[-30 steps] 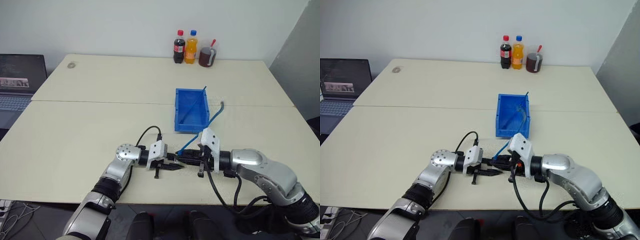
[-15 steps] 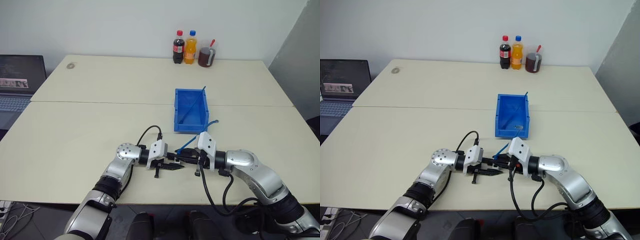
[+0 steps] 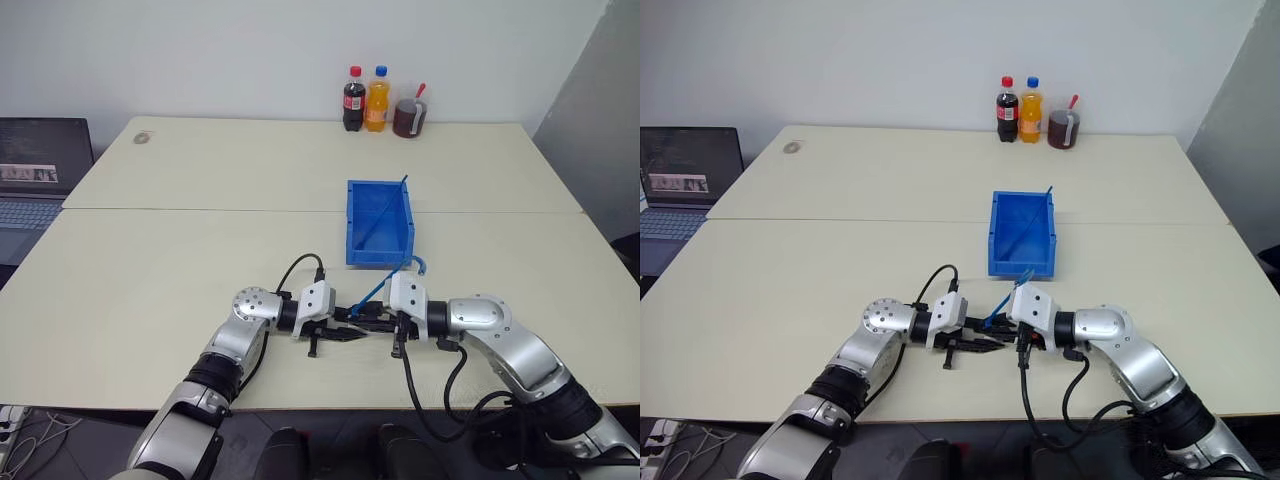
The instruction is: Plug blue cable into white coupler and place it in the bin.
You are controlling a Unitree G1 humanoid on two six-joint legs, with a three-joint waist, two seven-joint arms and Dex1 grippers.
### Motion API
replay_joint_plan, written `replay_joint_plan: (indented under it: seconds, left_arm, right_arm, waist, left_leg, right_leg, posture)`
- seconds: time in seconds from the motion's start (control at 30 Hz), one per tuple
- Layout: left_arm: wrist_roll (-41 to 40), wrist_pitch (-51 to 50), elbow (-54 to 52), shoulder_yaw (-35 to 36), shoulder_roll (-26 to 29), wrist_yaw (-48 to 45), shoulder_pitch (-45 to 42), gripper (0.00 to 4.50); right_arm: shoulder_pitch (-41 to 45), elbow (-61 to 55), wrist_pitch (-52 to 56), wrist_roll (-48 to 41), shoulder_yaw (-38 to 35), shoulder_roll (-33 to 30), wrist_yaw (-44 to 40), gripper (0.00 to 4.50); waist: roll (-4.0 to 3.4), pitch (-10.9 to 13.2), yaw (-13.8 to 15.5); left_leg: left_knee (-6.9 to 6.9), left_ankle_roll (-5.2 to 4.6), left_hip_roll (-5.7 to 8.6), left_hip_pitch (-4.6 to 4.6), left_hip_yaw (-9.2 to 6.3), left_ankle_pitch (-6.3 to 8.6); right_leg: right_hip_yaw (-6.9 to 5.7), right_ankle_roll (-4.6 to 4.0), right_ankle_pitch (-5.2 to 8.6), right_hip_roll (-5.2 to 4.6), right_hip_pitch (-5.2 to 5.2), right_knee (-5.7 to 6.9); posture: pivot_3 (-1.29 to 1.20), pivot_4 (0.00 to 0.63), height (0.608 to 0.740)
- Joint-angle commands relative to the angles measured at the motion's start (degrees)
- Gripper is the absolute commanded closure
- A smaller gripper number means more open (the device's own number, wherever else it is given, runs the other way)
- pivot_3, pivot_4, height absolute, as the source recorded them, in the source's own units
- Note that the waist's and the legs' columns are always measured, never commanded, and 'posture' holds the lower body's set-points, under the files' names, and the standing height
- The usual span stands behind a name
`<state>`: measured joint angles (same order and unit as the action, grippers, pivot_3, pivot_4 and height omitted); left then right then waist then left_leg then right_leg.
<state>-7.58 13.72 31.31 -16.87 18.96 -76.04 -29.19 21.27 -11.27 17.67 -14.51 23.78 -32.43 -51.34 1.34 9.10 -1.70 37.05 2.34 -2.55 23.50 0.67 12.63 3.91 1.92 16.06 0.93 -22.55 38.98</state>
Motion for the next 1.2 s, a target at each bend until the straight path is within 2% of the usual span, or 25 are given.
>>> replay_joint_plan:
  seconds: [0.03,0.33,0.63,1.03,1.2]
  left_arm:
    - [0.0,-0.4,-1.4,-0.3,-0.2,-0.1,0.8,3.69]
    - [0.1,-0.6,-1.3,-0.1,-0.1,0.3,0.6,3.69]
    - [0.1,-0.6,-1.4,-0.1,-0.2,0.6,0.4,3.69]
    - [0.9,-0.4,-1.5,-0.1,0.1,1.6,0.5,3.69]
    - [0.9,-0.6,-1.7,0.0,0.3,1.5,0.5,3.69]
  right_arm:
    - [1.7,4.8,0.5,2.6,-0.5,-0.3,-1.4,4.32]
    - [4.0,6.8,0.0,3.5,0.4,-1.5,-6.6,4.32]
    - [4.2,13.9,-2.6,8.1,4.4,2.2,-5.9,4.32]
    - [2.9,20.5,-4.3,9.5,4.9,4.6,-6.2,4.32]
    - [2.6,22.1,-4.0,9.7,4.9,5.0,-6.5,4.32]
  waist:
    - [0.0,0.0,0.0]
    - [0.0,0.0,0.0]
    - [0.03,0.0,-0.3]
    - [0.16,-0.5,-0.8]
    - [0.25,-0.7,-1.2]
  left_leg:
    - [-0.01,0.0,0.0,-0.07,-0.01,0.0]
    - [-0.04,0.0,0.0,-0.25,0.01,0.0]
    - [-0.11,0.0,-0.04,-0.51,0.02,0.01]
    - [-0.13,0.0,-0.13,-0.8,0.0,0.01]
    - [-0.21,0.0,-0.15,-1.05,-0.01,0.01]
  right_leg:
    - [-0.01,-0.01,0.01,0.0,0.08,0.0]
    - [0.0,-0.07,0.05,-0.01,0.25,-0.02]
    - [0.02,-0.13,0.08,0.01,0.41,0.02]
    - [0.02,-0.21,0.11,0.07,0.61,0.07]
    - [0.04,-0.62,0.33,0.06,0.82,0.06]
  posture:
    - [0.0,0.15,0.74]
    - [0.0,0.15,0.74]
    - [0.0,0.15,0.74]
    - [0.0,0.15,0.74]
    - [0.0,0.15,0.74]
